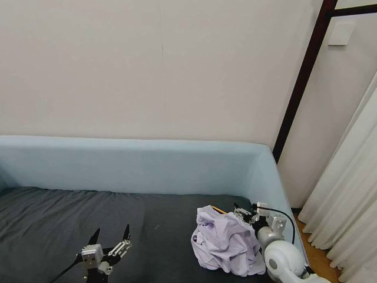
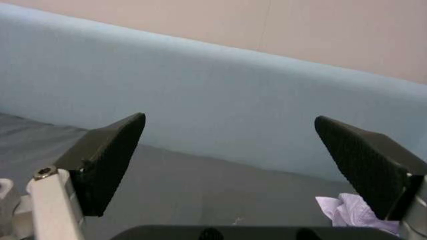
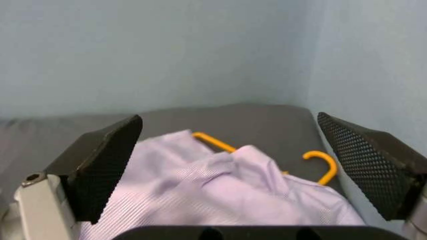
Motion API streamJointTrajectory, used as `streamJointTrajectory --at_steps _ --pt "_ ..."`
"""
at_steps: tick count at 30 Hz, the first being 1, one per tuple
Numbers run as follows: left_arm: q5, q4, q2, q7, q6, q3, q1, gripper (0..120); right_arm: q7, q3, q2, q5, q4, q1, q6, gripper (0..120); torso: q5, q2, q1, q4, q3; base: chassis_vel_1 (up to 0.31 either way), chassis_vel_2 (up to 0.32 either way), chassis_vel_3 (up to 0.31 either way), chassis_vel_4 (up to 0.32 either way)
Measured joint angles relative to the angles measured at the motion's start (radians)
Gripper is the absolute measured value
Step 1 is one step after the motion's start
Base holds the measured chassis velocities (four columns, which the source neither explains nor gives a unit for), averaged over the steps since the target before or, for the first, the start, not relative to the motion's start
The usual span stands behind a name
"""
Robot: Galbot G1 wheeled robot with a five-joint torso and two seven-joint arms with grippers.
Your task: Pick up the clothes from the sofa and hang them on the clothes hanger.
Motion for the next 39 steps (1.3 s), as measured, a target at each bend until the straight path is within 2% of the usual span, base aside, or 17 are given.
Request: streamJointTrajectory --at_steps 2,5,6,9,10,15,17,21,22,24,26,33,34,35,39 --pt "0.000 0.002 0.000 0.000 0.000 0.001 -0.002 100 -0.028 -0.005 -0.011 -0.037 0.021 -0.026 0.000 100 0.0002 0.000 0.000 0.0000 0.000 0.000 0.000 0.000 0.000" --pt "0.000 0.009 0.001 0.000 0.002 0.001 -0.007 100 -0.178 -0.026 -0.051 -0.239 0.039 -0.111 0.041 100 0.0001 0.000 0.000 -0.0004 0.000 0.000 0.000 0.000 0.000" --pt "0.000 0.009 0.001 0.000 0.002 0.001 -0.007 100 -0.178 -0.026 -0.051 -0.239 0.039 -0.111 0.041 100 0.0001 0.000 0.000 -0.0004 0.000 0.000 0.000 0.000 0.000" --pt "-0.001 0.011 0.000 0.000 0.004 0.002 -0.009 100 -0.311 -0.038 -0.074 -0.453 -0.004 -0.145 0.099 100 0.0003 0.000 0.000 -0.0003 0.000 0.000 0.000 0.000 0.000" --pt "-0.001 0.011 0.000 0.000 0.004 0.002 -0.009 100 -0.311 -0.038 -0.074 -0.453 -0.004 -0.145 0.099 100 0.0003 0.000 0.000 -0.0003 0.000 0.000 0.000 0.000 0.000" --pt "-0.002 0.008 0.001 0.000 0.005 0.000 -0.007 100 -0.465 -0.033 -0.100 -0.763 -0.085 -0.123 0.181 100 0.0002 0.000 0.000 -0.0001 0.000 0.000 0.000 0.000 0.000" --pt "-0.002 0.007 0.002 0.000 0.005 0.000 -0.007 100 -0.477 -0.031 -0.101 -0.790 -0.093 -0.119 0.193 100 0.0002 0.000 0.000 -0.0001 0.000 0.000 0.000 0.000 0.000" --pt "-0.003 0.001 -0.001 0.000 0.005 -0.001 -0.002 100 -0.611 -0.002 -0.101 -1.066 -0.170 -0.071 0.319 100 0.0002 0.000 0.000 0.0001 0.000 0.000 0.000 0.000 0.000" --pt "-0.003 0.001 -0.001 0.000 0.005 -0.001 -0.002 100 -0.611 -0.002 -0.101 -1.066 -0.170 -0.071 0.319 100 0.0002 0.000 0.000 0.0001 0.000 0.000 0.000 0.000 0.000" --pt "-0.002 -0.002 -0.003 0.000 0.005 -0.001 0.000 100 -0.661 0.010 -0.094 -1.191 -0.195 -0.059 0.368 100 0.0002 0.000 0.000 0.0000 0.000 0.000 0.000 0.000 0.000" --pt "-0.002 -0.004 -0.004 0.000 0.005 -0.001 0.001 100 -0.672 0.016 -0.084 -1.284 -0.220 -0.051 0.410 100 0.0002 0.000 0.000 0.0000 0.000 0.000 0.000 0.000 0.000" --pt "-0.001 -0.005 -0.007 0.000 0.005 -0.004 0.003 100 -0.619 0.014 -0.056 -1.389 -0.266 -0.033 0.455 100 0.0001 0.000 0.000 -0.0001 0.000 0.000 0.000 0.000 0.000" --pt "0.000 -0.005 -0.009 0.000 0.005 -0.004 0.004 100 -0.576 0.007 -0.046 -1.402 -0.278 -0.026 0.456 100 0.0002 0.000 0.000 -0.0001 0.000 0.000 0.000 0.000 0.000" --pt "0.003 -0.005 -0.016 0.000 0.005 -0.003 0.004 100 -0.470 -0.005 -0.023 -1.417 -0.299 -0.016 0.463 100 0.0002 0.000 0.000 0.0001 0.000 0.000 0.000 0.000 0.000" --pt "0.005 -0.005 -0.018 0.000 0.005 -0.004 0.004 100 -0.418 -0.019 -0.025 -1.368 -0.285 -0.031 0.471 100 0.0002 0.000 0.000 -0.0002 0.000 0.000 0.000 0.000 0.000"
